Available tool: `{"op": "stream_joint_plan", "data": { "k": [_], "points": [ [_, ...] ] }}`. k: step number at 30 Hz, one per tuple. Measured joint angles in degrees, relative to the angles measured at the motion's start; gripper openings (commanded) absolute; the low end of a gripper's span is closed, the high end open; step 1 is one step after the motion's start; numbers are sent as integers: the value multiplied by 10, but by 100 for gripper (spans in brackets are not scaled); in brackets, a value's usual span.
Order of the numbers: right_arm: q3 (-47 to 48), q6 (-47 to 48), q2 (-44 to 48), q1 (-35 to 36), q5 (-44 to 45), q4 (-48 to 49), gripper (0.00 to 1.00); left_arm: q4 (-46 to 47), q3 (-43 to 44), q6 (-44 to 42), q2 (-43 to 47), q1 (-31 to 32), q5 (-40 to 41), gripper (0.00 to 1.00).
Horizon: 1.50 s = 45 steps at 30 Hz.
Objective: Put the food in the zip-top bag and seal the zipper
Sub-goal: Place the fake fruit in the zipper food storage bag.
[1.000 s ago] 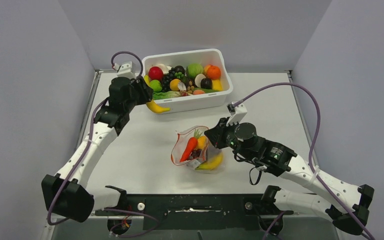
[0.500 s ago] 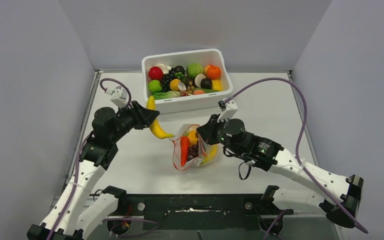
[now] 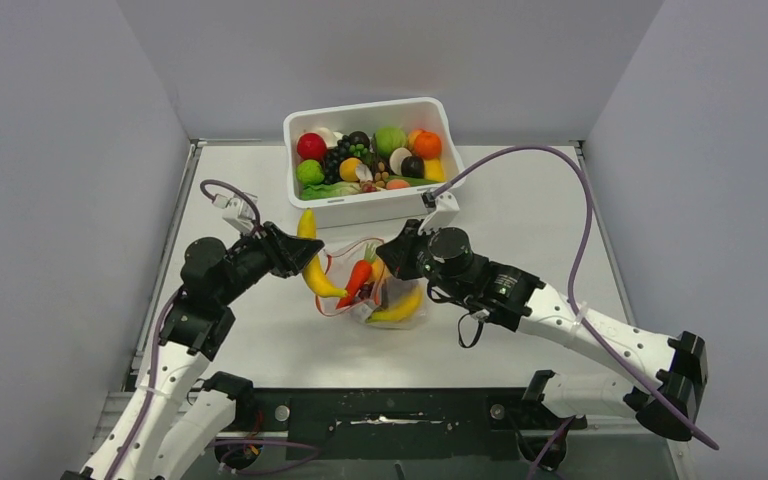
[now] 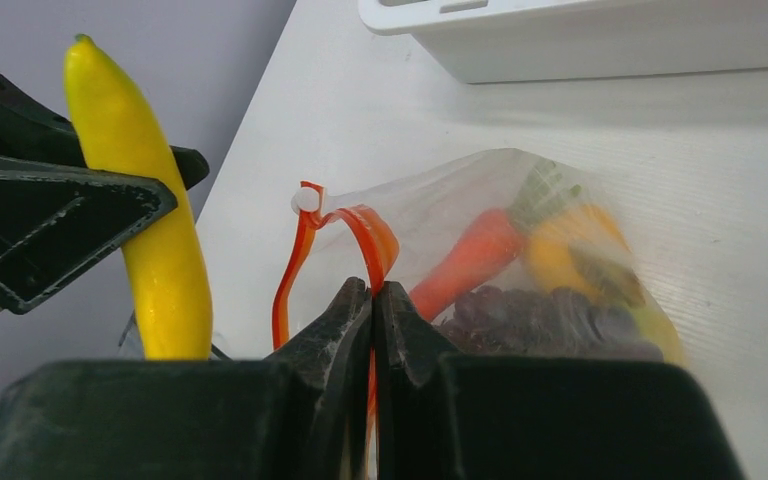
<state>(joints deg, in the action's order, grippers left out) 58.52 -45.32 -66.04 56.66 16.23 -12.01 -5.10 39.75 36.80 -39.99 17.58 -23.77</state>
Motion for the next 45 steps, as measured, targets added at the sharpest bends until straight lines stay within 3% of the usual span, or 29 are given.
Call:
{"op": "stream_joint_plan", "data": {
  "k": [10, 22, 33, 45],
  "points": [
    [0, -18, -16, -1, -5, 29, 0, 15, -49, 10, -33, 12, 116, 13],
    [0, -64, -51, -12, -8, 80, 0, 2, -37, 29, -82, 125, 294, 12],
    [0, -101, -74, -20, -9, 115, 0, 5, -37, 47, -62, 138, 400, 10],
    [0, -166, -96, -46, -1, 184, 0, 130, -72, -4, -37, 144, 478, 9]
  ]
}}
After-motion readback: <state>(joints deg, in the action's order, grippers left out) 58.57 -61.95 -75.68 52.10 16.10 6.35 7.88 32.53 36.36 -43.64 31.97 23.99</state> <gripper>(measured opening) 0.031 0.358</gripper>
